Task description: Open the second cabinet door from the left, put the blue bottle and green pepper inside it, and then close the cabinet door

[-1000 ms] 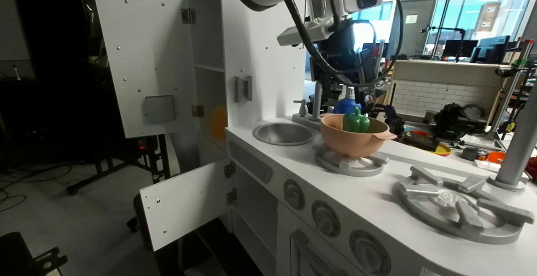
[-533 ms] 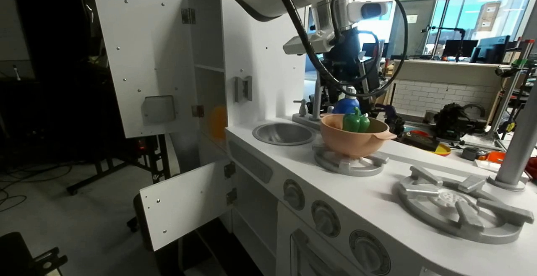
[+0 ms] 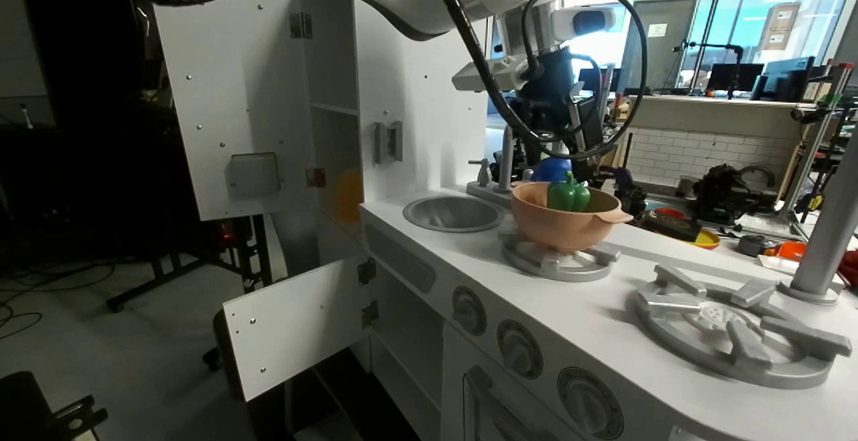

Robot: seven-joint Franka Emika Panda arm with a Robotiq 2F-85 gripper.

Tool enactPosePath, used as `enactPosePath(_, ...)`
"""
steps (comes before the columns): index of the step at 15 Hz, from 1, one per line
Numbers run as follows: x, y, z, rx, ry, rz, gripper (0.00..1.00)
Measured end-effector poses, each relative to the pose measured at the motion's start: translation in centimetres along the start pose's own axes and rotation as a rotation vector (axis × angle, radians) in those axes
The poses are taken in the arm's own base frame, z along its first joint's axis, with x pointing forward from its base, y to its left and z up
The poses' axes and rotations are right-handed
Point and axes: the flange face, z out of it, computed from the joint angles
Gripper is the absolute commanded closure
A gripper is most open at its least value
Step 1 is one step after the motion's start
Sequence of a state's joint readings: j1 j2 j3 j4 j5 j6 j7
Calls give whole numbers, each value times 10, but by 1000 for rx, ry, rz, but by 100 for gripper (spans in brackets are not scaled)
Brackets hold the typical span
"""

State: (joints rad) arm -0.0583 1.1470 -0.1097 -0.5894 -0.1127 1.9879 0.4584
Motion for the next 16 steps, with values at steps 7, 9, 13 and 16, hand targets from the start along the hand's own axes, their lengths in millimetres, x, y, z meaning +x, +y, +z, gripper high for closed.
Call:
enactPosePath(7,-2,-5,5,1,3,10,35)
enactPosePath(9,-3,-6,6,2,5,13,51)
enactPosePath(13,-2,-8,5,9,18,20,78)
enactPosePath(16,-1,-8,4,11,24,24,78)
